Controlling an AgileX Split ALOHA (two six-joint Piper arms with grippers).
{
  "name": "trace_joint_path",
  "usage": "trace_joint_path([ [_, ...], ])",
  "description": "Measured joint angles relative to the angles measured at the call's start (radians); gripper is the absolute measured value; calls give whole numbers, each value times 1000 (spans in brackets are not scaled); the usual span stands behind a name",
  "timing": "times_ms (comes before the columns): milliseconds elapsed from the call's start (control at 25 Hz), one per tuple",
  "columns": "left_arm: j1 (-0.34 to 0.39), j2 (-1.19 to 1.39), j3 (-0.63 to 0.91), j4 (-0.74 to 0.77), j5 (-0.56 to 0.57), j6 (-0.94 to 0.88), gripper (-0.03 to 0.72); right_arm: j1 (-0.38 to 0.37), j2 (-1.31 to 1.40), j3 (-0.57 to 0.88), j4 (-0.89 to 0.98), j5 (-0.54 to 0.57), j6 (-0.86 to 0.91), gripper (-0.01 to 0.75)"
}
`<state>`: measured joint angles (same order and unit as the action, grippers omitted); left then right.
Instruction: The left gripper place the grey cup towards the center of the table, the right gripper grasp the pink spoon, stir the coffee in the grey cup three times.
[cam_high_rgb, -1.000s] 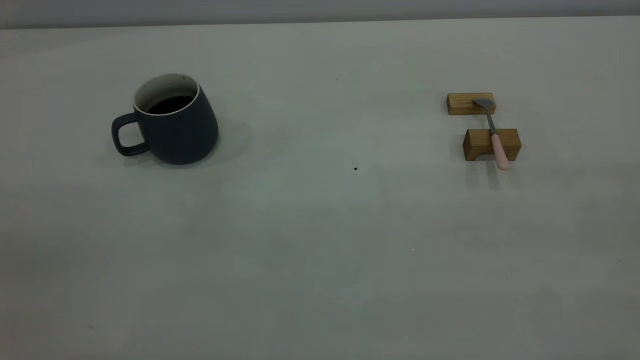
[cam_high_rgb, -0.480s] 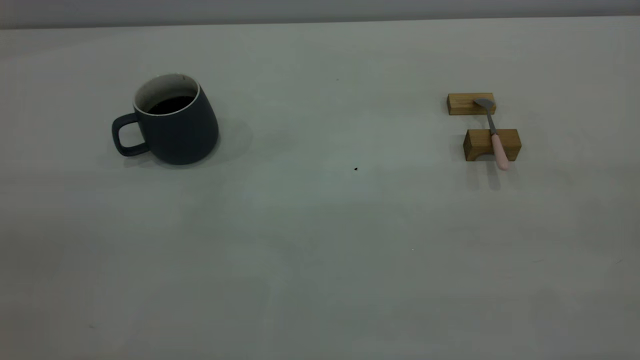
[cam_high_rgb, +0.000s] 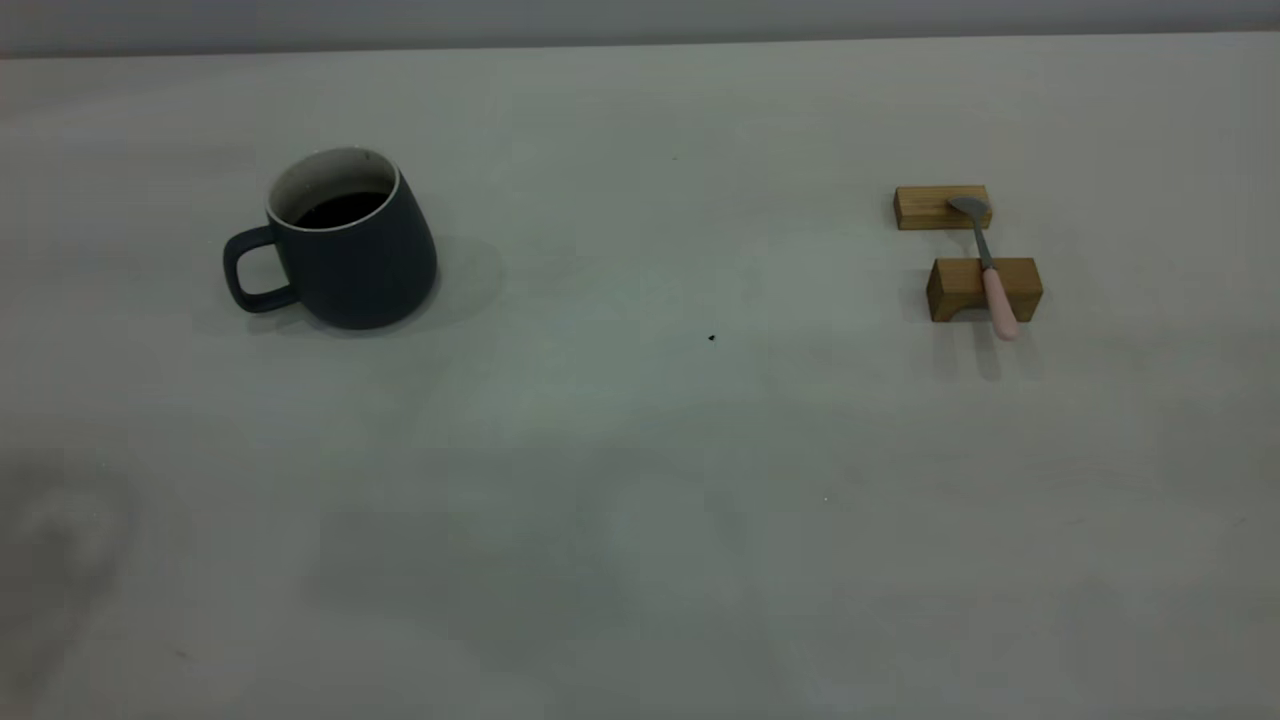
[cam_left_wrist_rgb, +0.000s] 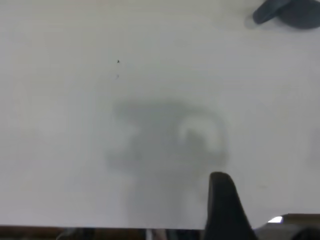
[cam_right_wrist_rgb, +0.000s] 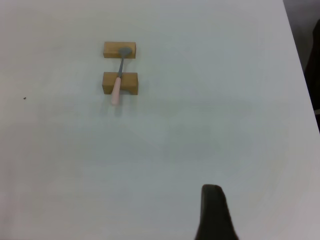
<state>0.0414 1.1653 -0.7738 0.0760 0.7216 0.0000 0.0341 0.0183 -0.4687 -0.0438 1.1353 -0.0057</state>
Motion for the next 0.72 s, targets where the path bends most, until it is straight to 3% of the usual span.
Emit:
trace_joint_path([
  [200, 0, 371, -223, -64, -10, 149, 528, 0, 0, 0, 0, 0, 0, 555],
  [400, 0, 707, -465, -167, 7, 422, 528, 0, 0, 0, 0, 0, 0, 555],
  [720, 0, 1179, -946, -182, 203, 893, 528, 0, 0, 0, 0, 0, 0, 555],
])
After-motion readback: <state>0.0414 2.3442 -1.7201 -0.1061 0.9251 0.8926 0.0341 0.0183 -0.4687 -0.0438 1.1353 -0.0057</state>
